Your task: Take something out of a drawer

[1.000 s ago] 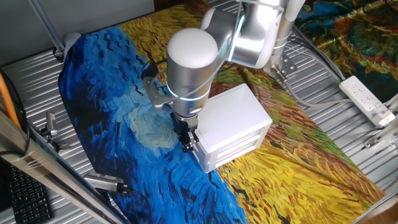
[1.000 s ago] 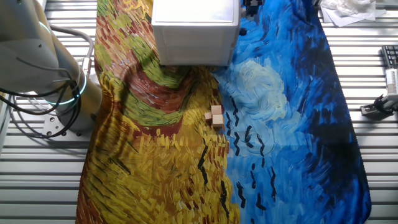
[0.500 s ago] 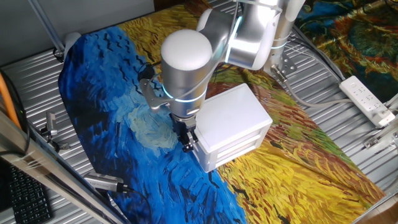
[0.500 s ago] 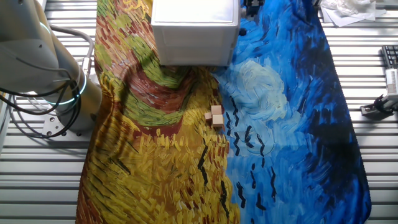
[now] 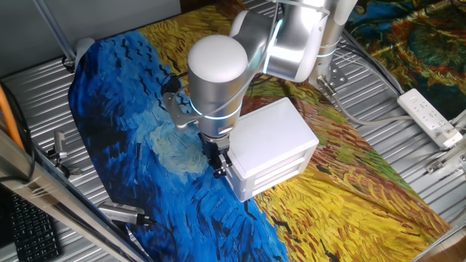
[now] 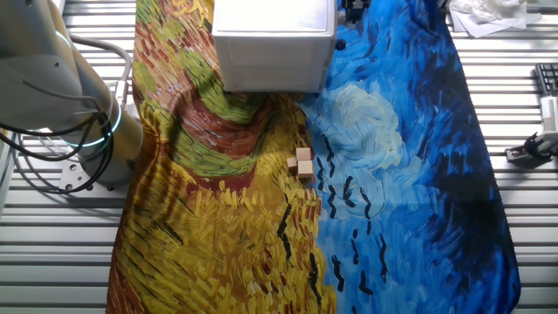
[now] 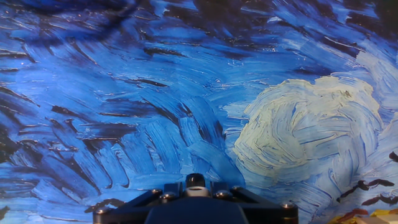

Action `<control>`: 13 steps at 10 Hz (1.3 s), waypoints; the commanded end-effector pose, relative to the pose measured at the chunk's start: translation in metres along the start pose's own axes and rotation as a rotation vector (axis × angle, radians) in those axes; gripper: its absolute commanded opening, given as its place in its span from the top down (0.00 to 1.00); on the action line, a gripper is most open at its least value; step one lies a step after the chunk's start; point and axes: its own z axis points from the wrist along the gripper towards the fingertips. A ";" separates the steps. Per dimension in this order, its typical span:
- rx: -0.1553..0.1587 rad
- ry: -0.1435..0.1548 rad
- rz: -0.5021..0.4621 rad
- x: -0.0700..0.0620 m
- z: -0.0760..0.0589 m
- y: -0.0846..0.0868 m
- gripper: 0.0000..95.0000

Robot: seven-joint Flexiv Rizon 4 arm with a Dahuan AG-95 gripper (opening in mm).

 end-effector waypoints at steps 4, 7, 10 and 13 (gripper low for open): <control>0.002 -0.001 -0.002 -0.005 0.000 0.003 1.00; 0.004 0.001 -0.002 -0.008 0.002 0.005 1.00; 0.003 0.001 -0.001 -0.011 0.001 0.006 1.00; 0.005 0.001 -0.004 -0.014 0.001 0.007 1.00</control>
